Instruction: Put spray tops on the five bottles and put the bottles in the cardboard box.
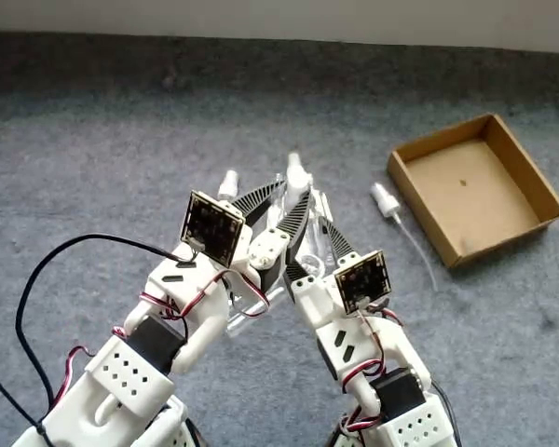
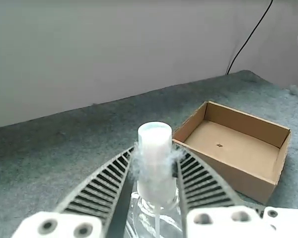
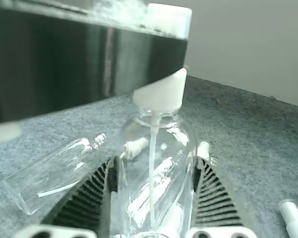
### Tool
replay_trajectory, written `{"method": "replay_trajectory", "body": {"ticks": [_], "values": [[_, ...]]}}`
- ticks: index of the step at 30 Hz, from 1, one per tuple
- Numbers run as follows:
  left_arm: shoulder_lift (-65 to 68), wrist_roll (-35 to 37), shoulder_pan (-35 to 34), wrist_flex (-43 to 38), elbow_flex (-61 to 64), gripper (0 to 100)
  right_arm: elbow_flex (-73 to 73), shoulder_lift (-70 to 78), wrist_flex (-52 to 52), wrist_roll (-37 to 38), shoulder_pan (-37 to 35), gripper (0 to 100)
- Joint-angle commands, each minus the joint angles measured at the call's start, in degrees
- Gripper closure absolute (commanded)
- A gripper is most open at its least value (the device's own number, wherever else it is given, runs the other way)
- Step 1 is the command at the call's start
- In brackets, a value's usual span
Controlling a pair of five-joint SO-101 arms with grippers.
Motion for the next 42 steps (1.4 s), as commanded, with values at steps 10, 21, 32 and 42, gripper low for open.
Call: {"method": "replay_trajectory", "body": {"ticks": [10, 21, 32, 42], "values": [[0.2, 0.6, -0.4, -0.1, 0.2, 98, 8.6, -0.9, -0.2, -0.4, -0.3, 92.5], [0.1, 0.5, -0.7, 0.8, 0.1, 87, 8.6, -0.9, -0.2, -0.4, -0.3, 92.5], [-3.1, 0.3, -0.7, 1.8, -1.9, 87, 8.6, -0.9, -0.1, -0.4, -0.2, 92.5], [-18.9, 0.2, -0.7, 16.6, -2.0, 87, 8.5, -0.9, -0.1, -0.3, -0.2, 92.5]]}}
